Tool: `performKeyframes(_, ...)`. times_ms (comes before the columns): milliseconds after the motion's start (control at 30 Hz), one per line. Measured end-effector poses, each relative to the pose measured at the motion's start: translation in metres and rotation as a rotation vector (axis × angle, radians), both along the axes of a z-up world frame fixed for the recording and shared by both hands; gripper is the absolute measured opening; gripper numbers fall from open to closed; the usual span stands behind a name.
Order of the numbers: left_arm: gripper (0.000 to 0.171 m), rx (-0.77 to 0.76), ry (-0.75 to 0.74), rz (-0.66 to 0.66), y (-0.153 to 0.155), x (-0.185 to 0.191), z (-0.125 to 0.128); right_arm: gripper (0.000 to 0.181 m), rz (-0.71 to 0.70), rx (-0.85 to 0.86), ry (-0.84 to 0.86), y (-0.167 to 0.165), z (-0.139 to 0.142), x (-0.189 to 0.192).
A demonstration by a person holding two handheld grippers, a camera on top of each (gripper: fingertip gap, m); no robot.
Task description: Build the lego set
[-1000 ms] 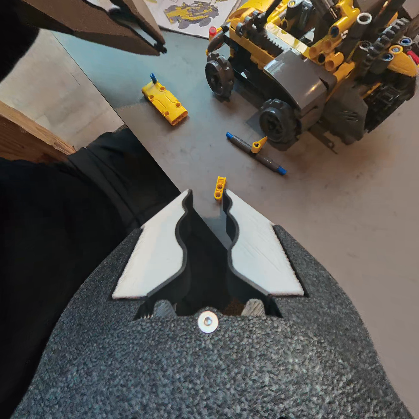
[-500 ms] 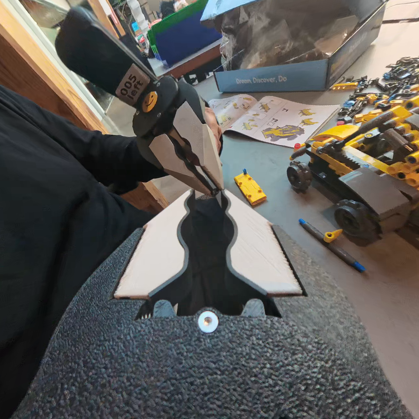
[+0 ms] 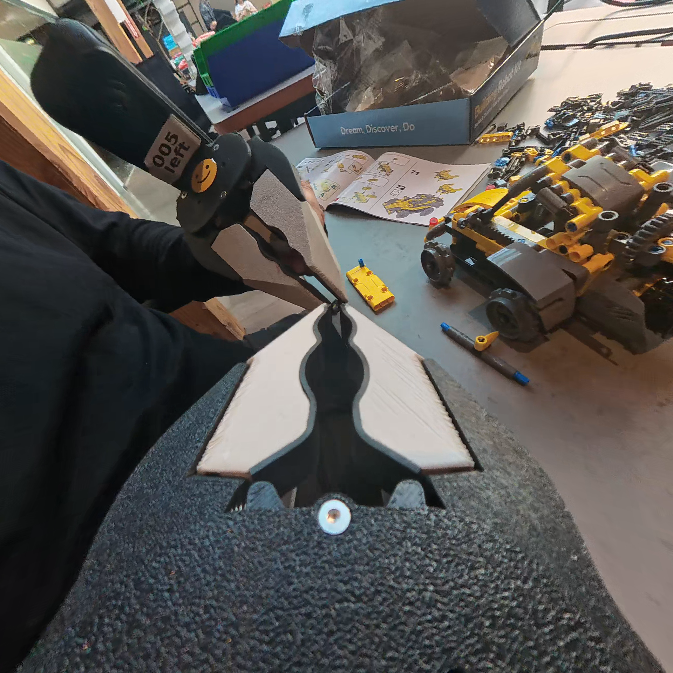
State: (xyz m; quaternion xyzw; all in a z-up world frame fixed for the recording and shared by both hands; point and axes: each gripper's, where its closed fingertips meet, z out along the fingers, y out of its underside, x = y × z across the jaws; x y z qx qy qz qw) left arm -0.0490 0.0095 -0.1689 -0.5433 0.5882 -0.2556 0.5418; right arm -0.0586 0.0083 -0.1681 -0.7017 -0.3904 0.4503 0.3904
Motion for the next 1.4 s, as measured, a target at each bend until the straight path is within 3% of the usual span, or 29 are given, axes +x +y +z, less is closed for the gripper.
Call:
performKeyframes(567,0.004,-0.082,0.060,0.039,0.009,0.015,-0.014,0.004,-0.063,-0.024,0.017,0.011,-0.010,0.016)
performKeyframes(733,0.008,-0.163,0.200,0.002,0.017,0.010,-0.036,0.004,-0.172,-0.041,-0.080,0.027,-0.025,0.041)
performKeyframes(967,0.017,-0.203,0.502,-0.085,0.035,0.012,-0.089,0.004,-0.157,-0.127,-0.238,0.031,-0.058,0.049)
performKeyframes(1133,0.024,-0.189,0.531,-0.138,0.037,0.018,-0.087,0.004,-0.133,-0.121,-0.264,0.029,-0.061,0.048)
performKeyframes(1267,0.013,-0.247,0.569,-0.207,0.027,0.018,-0.091,0.004,-0.112,-0.134,-0.250,0.028,-0.062,0.047)
performKeyframes(1400,0.005,-0.303,0.579,-0.153,0.024,0.017,-0.092,0.004,-0.089,-0.147,-0.245,0.025,-0.063,0.045)
